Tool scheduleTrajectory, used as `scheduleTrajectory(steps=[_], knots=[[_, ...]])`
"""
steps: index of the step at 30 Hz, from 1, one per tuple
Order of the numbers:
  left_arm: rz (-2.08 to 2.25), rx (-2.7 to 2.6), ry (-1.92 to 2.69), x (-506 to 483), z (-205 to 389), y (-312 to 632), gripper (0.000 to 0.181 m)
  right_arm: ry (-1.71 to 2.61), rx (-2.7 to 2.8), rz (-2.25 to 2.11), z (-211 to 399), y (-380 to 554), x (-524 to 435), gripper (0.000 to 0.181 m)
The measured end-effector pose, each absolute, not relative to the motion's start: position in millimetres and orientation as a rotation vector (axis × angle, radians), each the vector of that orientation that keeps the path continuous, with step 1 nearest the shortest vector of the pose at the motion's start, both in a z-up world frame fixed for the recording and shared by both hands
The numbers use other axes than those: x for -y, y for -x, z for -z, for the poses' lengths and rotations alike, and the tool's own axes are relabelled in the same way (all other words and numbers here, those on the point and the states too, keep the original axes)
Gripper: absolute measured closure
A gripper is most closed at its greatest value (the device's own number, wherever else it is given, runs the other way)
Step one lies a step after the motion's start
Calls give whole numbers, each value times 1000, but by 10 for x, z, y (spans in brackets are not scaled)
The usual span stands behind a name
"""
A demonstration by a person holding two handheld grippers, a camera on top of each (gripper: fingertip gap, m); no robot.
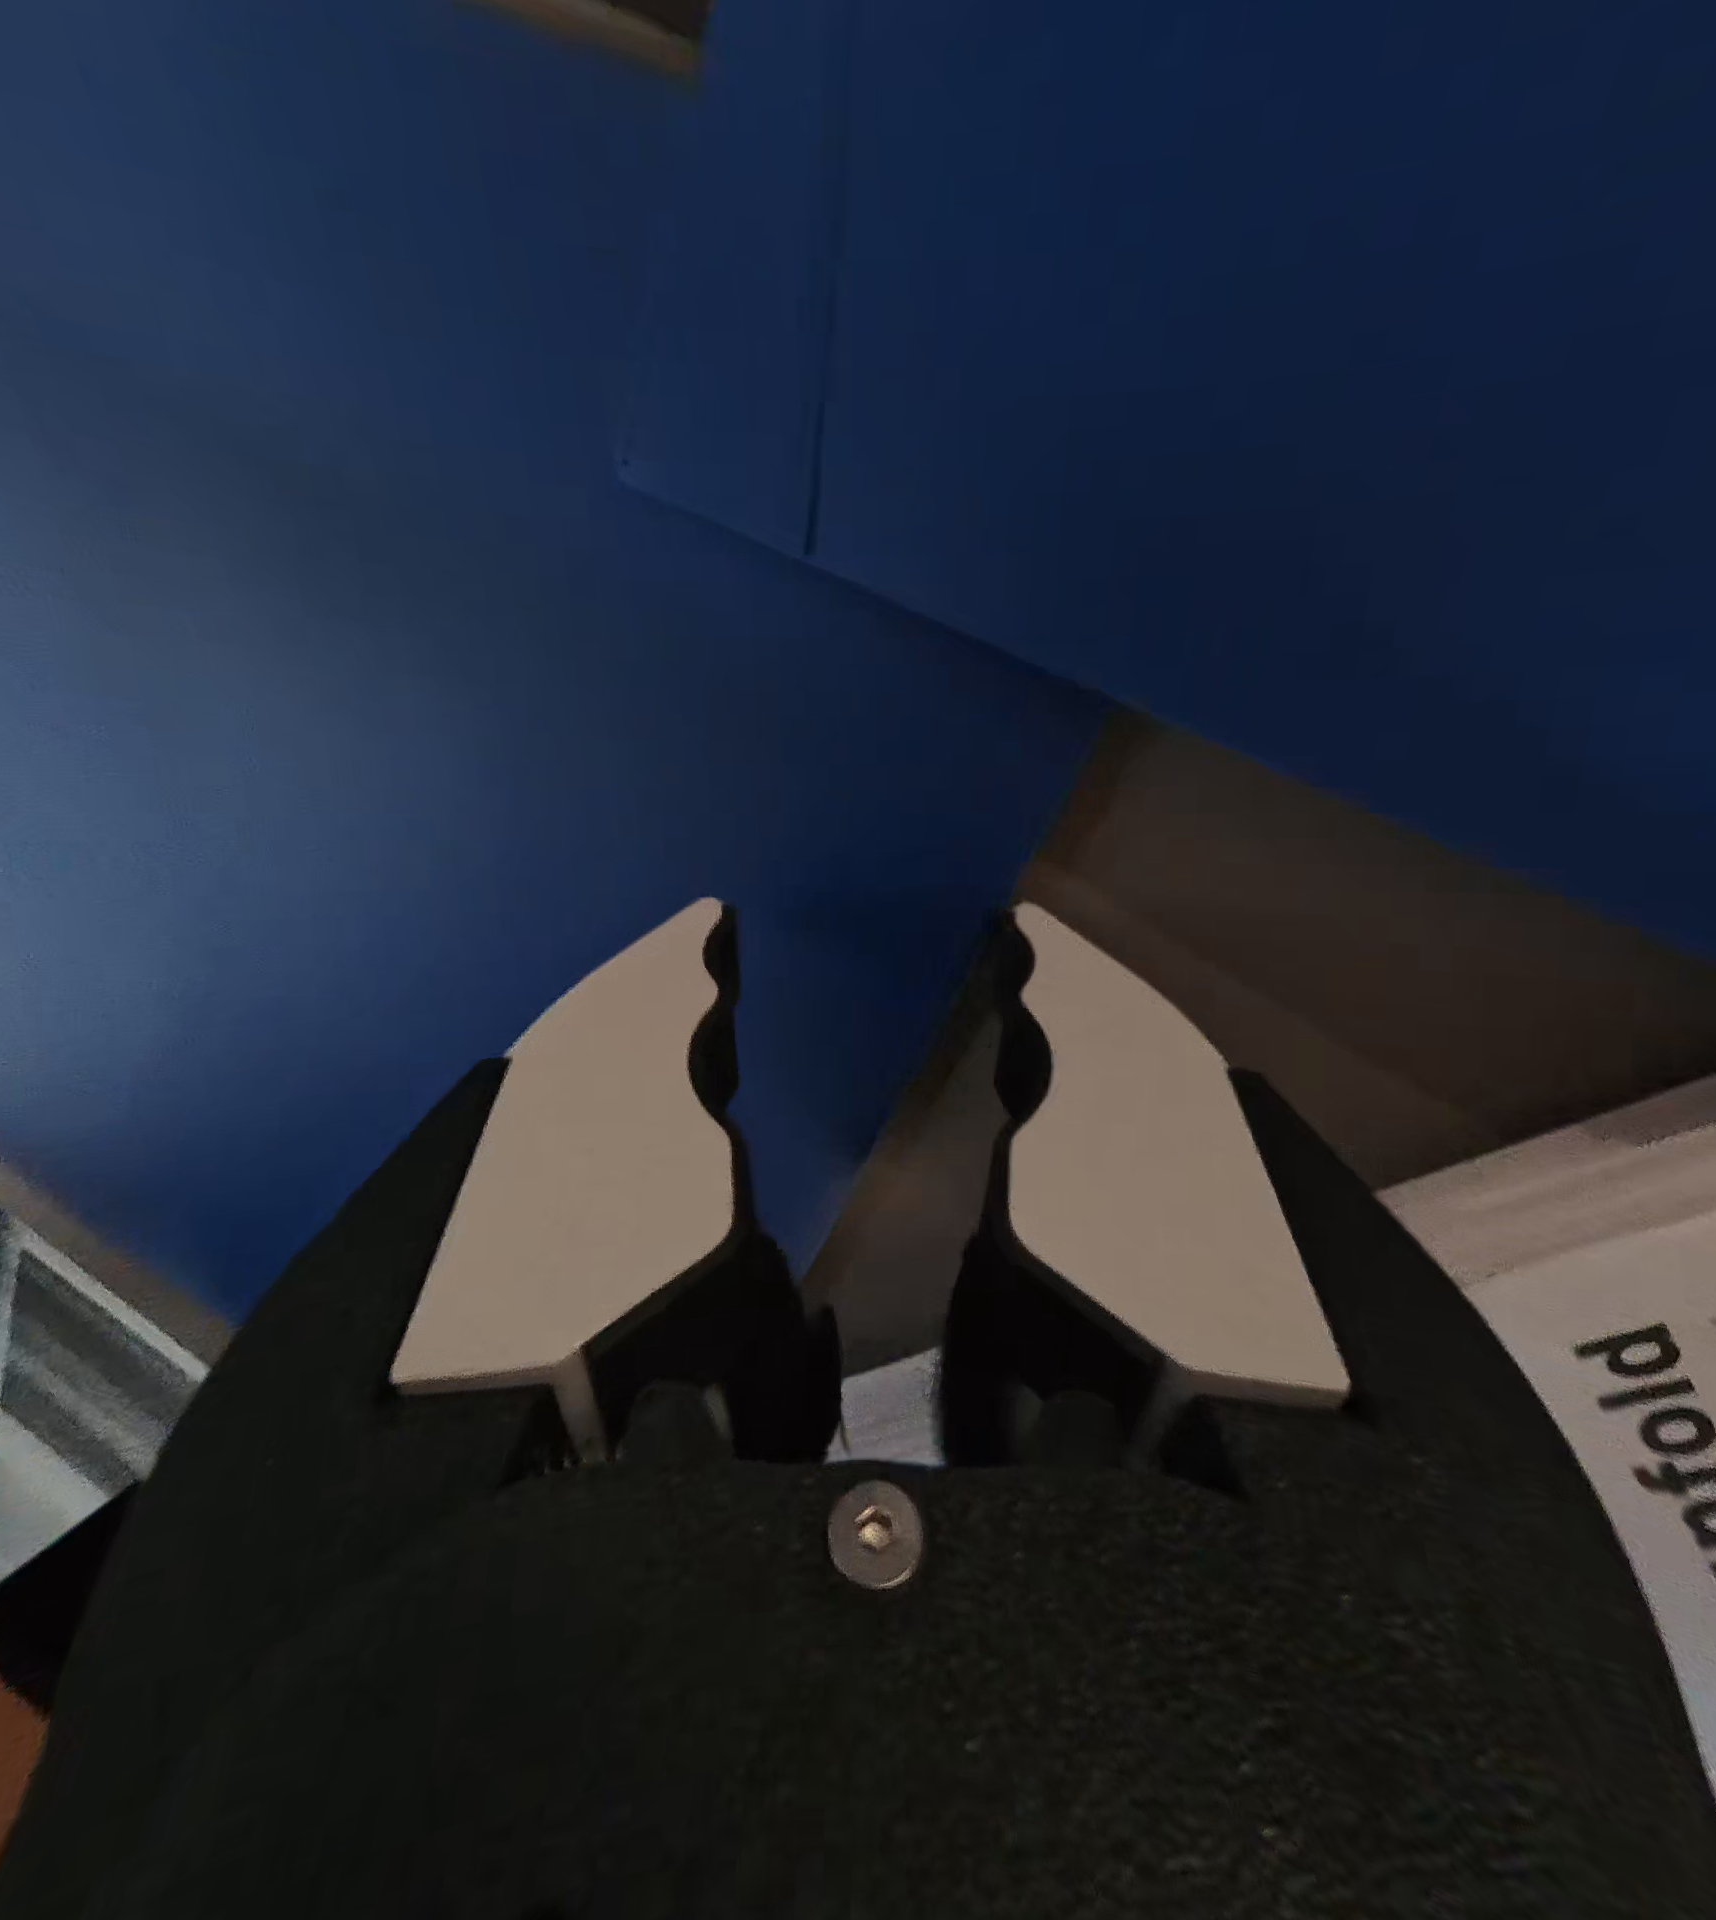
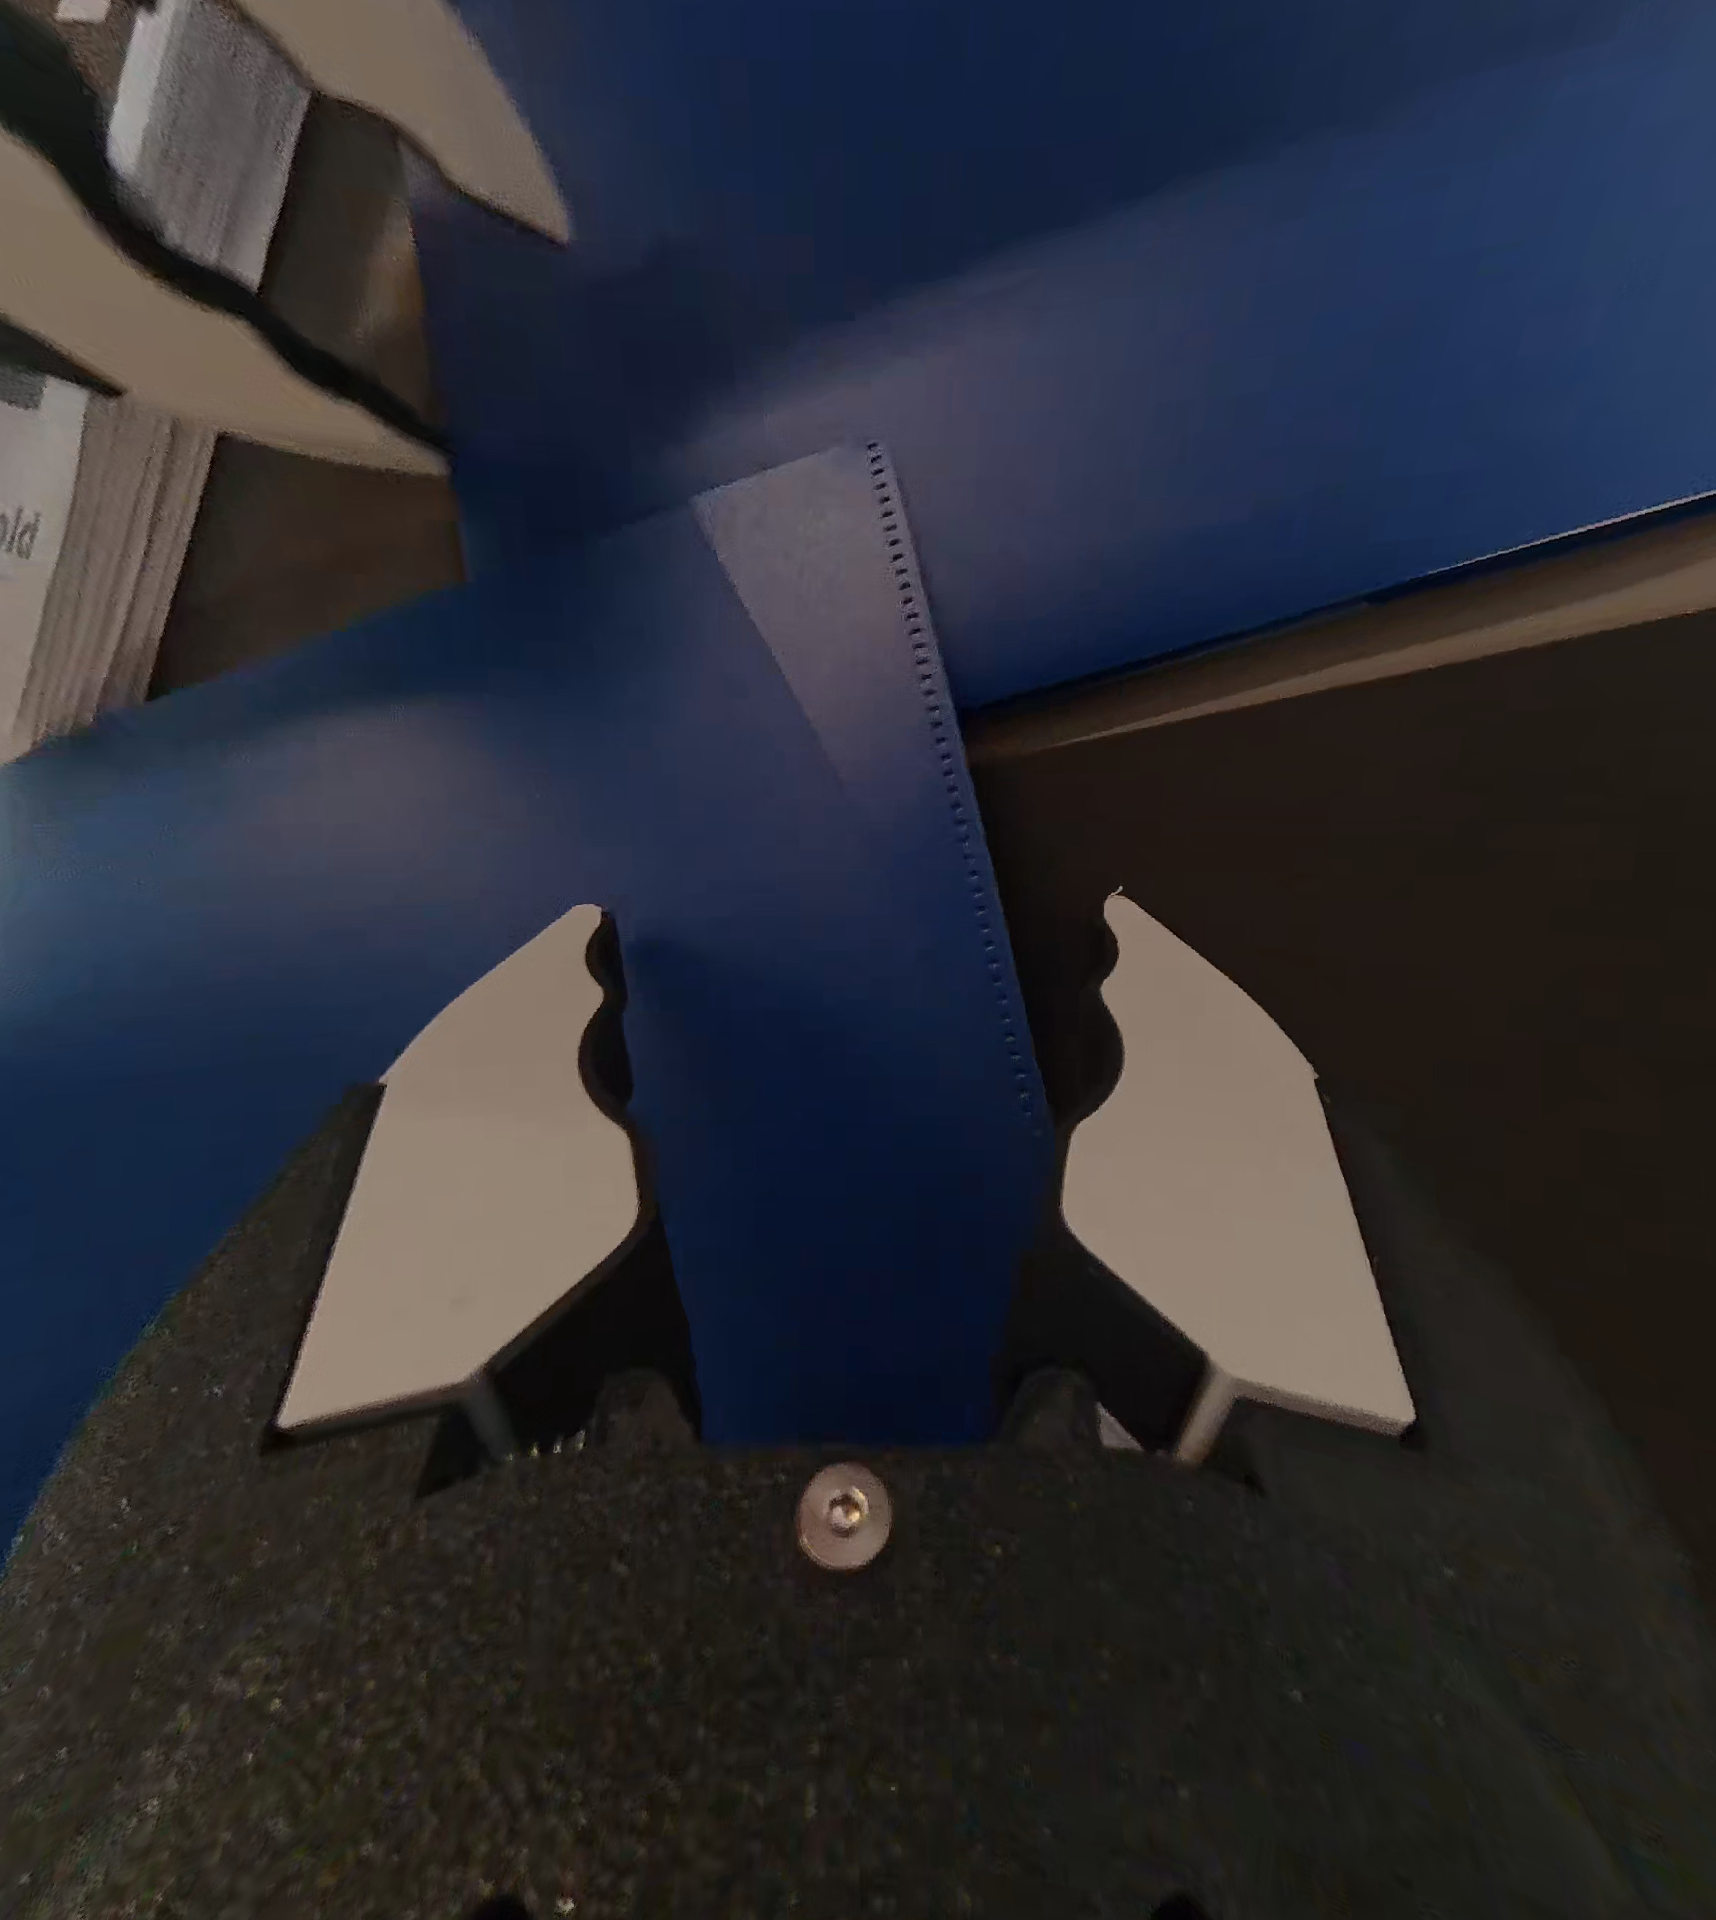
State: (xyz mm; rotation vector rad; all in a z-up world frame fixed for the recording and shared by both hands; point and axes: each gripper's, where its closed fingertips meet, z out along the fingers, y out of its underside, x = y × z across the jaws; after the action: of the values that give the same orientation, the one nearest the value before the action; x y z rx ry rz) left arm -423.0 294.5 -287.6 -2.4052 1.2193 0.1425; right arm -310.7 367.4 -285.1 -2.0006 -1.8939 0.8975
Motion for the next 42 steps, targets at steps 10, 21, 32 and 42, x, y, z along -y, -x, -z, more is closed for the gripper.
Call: scheduleTrajectory(steps=[10, 21, 32, 42], knots=[[-52, -1084, 2398, -3398, 2891, 4180, 140, 1949, 2003, -959, 2850, 3001, -3454, 111], [-6, -944, 2354, -3784, 2899, 4094, 146, 2119, 1560, -1173, 2759, 3305, -3926, 97], [74, -892, 2324, -3860, 2903, 4082, 147, 2290, 1157, -1642, 2438, 3412, -4016, 99], [-381, -936, 2125, -4135, 2701, 4111, 129, 2101, 1089, -1851, 2006, 3576, -4008, 128]])
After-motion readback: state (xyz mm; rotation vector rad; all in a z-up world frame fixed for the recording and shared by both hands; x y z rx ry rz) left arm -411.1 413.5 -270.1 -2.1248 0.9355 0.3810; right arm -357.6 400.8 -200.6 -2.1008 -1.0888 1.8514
